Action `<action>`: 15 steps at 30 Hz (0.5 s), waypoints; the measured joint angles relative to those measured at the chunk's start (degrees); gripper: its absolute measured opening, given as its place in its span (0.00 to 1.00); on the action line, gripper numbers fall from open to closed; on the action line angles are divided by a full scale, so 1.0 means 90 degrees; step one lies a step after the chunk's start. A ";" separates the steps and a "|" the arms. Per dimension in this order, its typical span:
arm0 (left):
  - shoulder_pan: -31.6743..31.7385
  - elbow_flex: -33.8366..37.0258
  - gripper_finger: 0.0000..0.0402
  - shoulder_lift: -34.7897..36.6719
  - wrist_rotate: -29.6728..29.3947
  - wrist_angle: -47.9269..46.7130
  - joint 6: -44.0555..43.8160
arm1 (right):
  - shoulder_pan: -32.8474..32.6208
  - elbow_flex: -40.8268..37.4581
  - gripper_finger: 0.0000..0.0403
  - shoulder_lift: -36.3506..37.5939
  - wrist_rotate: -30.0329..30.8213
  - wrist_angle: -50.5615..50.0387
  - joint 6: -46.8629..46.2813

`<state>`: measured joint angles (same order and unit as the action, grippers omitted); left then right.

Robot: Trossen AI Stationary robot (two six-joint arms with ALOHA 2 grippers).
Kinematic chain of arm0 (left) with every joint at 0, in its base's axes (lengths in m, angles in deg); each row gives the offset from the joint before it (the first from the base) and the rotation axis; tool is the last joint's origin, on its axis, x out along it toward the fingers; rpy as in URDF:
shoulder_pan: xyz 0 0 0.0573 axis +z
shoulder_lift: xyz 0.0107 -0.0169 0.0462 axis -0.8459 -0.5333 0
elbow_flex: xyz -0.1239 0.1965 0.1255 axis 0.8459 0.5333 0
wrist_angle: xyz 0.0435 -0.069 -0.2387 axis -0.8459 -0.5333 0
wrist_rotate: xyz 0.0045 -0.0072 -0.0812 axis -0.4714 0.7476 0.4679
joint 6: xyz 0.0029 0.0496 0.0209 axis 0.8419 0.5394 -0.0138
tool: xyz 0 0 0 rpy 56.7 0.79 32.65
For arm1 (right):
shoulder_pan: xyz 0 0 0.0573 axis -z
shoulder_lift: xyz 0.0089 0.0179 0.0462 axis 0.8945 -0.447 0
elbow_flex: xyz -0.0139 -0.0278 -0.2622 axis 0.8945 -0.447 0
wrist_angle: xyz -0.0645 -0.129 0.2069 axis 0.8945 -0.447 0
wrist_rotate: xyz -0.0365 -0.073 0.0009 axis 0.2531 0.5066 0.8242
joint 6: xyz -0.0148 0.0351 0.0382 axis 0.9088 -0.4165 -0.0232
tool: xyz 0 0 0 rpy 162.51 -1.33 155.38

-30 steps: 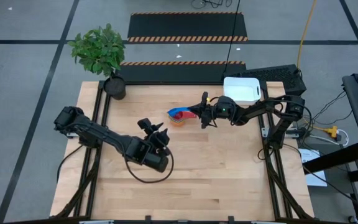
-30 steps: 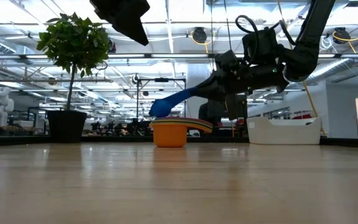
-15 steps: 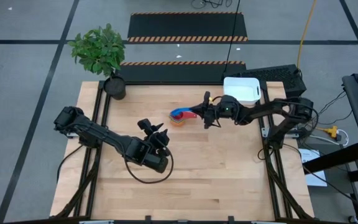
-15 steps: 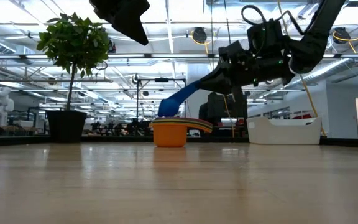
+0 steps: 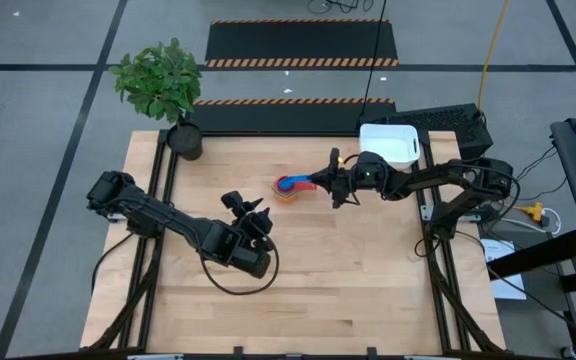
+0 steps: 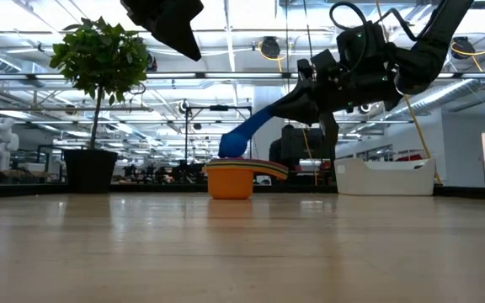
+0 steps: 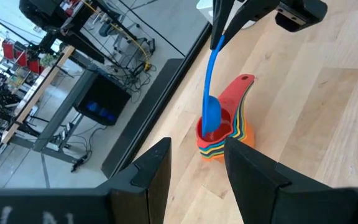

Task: Nest measuring cups in basket
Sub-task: Stack the blue measuring cup into the red measuring cup

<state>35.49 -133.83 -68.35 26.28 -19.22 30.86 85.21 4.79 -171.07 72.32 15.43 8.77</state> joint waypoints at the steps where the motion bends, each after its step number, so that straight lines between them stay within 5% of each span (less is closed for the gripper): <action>1: 0.0000 -0.0001 0.38 0.0000 0.0000 0.0000 0.0000 | 0.0000 0.0000 0.03 0.0000 -0.0009 0.0000 -0.0001; 15: 0.0000 0.0000 0.38 0.0000 -0.0002 0.0021 0.0005 | 0.0001 0.0000 0.03 -0.0002 -0.0341 0.0260 -0.0170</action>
<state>35.49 -133.83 -68.35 26.26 -19.03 30.90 85.21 4.79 -171.10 69.25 17.77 7.24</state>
